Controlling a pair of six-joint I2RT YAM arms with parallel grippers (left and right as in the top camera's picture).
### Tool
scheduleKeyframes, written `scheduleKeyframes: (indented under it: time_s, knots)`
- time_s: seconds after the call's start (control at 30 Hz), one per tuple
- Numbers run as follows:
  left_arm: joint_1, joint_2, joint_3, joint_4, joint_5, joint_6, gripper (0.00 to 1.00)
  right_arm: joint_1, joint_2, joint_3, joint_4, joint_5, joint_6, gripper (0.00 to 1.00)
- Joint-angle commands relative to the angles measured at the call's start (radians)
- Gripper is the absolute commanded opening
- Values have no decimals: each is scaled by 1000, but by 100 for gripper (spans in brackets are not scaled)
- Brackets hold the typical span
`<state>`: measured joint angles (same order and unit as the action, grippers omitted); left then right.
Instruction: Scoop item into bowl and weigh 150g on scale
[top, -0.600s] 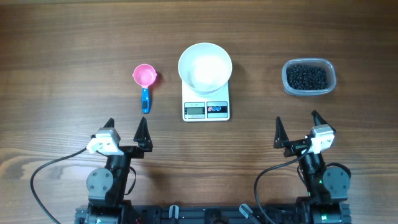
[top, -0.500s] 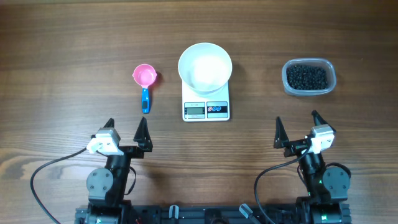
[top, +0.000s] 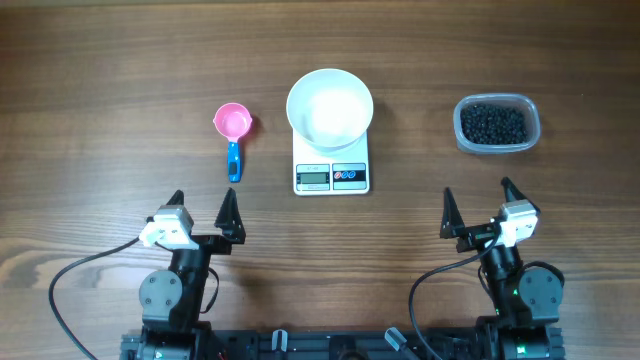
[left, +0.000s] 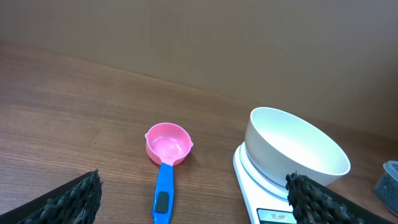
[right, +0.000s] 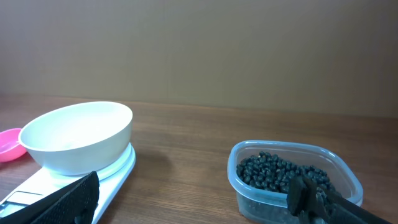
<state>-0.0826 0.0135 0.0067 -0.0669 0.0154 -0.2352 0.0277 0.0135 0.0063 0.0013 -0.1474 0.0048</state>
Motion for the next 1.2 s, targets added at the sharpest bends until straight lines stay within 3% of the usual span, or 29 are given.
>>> scheduleKeyframes:
  time_s: [0.0, 1.17]
  knots:
    - [8, -7, -1, -8, -6, -8, 100, 0, -6, -1, 6, 18, -2, 100]
    - [8, -5, -1, -8, -6, -8, 100, 0, -6, -1, 6, 17, -2, 100]
